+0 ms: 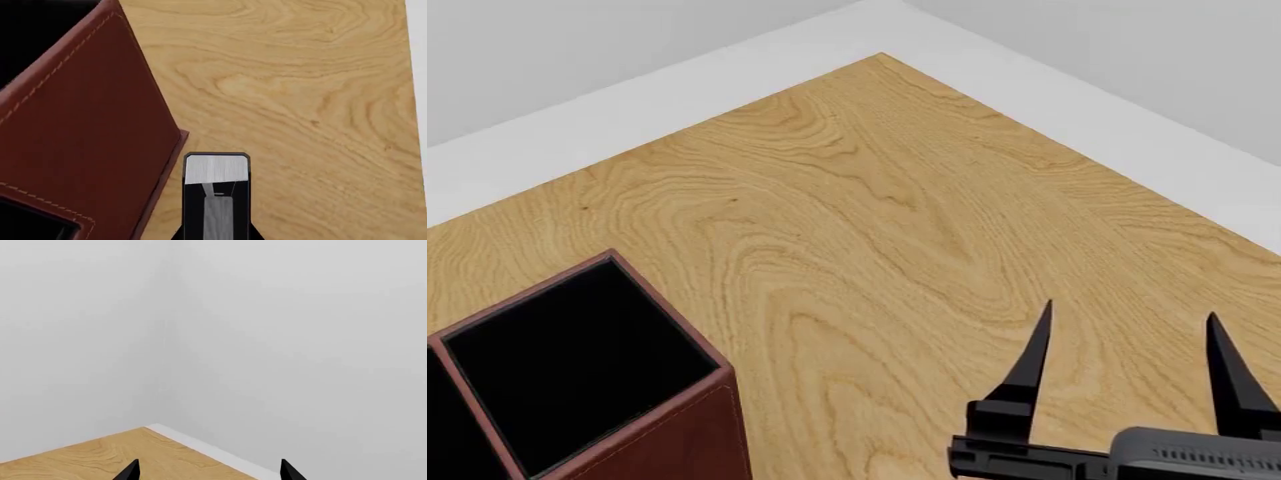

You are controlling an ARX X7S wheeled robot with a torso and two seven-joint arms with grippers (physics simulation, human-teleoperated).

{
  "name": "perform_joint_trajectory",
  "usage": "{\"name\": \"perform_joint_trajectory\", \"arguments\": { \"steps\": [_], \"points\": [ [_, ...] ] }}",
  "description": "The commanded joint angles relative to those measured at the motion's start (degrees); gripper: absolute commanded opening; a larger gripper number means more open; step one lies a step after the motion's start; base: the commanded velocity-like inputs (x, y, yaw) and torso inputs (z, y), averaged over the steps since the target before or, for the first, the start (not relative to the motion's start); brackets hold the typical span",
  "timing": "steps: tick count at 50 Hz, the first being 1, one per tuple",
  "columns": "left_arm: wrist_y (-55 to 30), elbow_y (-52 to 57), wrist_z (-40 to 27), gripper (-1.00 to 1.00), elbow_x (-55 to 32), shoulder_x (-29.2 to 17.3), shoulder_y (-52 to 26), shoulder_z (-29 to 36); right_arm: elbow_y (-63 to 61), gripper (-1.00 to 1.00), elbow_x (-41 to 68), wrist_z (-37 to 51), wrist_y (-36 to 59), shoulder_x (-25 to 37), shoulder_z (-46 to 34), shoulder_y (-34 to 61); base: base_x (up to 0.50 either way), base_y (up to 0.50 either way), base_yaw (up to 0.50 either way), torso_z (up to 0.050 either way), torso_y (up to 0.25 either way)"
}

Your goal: Pick up the book and place it in the right compartment of the caddy.

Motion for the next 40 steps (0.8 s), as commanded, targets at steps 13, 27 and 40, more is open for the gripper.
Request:
{"name": "perform_joint_trajectory", "arguments": {
  "steps": [13, 27, 40],
  "points": [
    [0.8, 9.7, -15.8, -1.0, -20.4, -0.6, -11.3, -2.3, -0.3, 1.0, 0.8, 0.4, -1.1, 0.3, 0.8, -0.8, 0.0, 0.0, 0.0, 0.0, 0.0],
    [2.6, 11.8, -22.0, -1.0, -30.1, 0.0, -19.9, -2.8, -0.4, 1.0, 1.1, 0.6, -1.3, 0.4, 0.8, -0.8, 0.0, 0.0, 0.0, 0.0, 0.001],
    [5.5, 12.1, -26.1, -1.0, -38.8, 0.7, -28.4, -3.9, -0.4, 1.0, 1.2, 0.8, -1.4, 0.7, 0.7, -0.8, 0.0, 0.0, 0.0, 0.0, 0.001]
  ]
}}
